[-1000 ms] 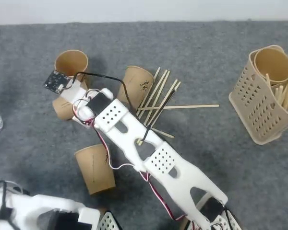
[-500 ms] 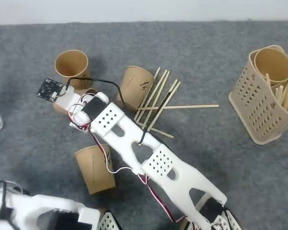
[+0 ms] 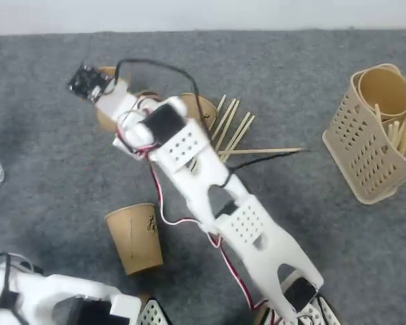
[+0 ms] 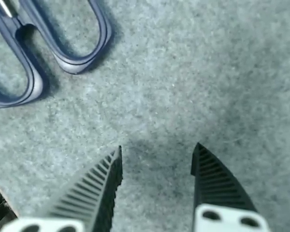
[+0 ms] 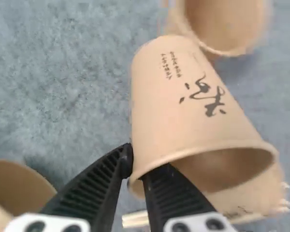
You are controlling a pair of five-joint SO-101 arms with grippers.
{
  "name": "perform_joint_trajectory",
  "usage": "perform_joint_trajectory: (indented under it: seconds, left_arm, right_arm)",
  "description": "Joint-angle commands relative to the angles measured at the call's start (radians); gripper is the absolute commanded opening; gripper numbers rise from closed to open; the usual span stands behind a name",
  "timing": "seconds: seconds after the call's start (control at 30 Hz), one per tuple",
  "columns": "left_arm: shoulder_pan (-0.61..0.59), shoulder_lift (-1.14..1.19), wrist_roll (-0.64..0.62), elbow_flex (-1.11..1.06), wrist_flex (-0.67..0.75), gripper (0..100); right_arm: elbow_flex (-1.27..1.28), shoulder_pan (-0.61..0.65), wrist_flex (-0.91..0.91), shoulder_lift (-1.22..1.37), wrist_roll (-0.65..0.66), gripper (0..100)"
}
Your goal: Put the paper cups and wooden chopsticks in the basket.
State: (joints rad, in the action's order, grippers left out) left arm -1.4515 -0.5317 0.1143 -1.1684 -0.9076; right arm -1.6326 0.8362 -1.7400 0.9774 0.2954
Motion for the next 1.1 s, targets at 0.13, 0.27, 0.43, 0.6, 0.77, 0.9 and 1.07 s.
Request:
perform_joint_trajectory:
  seconds: [0.13,0.27,0.43,0.6,0.77,0.9,1.07]
  left_arm:
    - [0.000,0.002,0.009,0.004,-0.009,23]
    - [0.000,0.002,0.009,0.004,-0.009,23]
    - [0.000,0.002,0.009,0.004,-0.009,23]
    - [0.000,0.002,0.009,0.004,-0.009,23]
    - [0.002,0.002,0.009,0.004,-0.009,23]
    - [0.008,0.002,0.011,0.004,-0.009,23]
    - [0.006,0.002,0.011,0.004,-0.009,23]
  right_arm:
    - [0.000,-0.028,-0.059,-0.352,0.011,0.8]
    - [0.109,-0.077,-0.059,-0.591,0.011,0.8]
    - [0.316,-0.217,-0.048,-0.941,0.015,0.8]
    - [0.485,-0.530,0.010,-1.171,0.150,0.8]
    - [0.603,-0.932,0.099,-1.219,0.341,0.8]
    - [0.618,-1.084,0.122,-1.204,0.486,0.8]
    - [0.618,-1.144,0.033,-1.148,0.618,0.8]
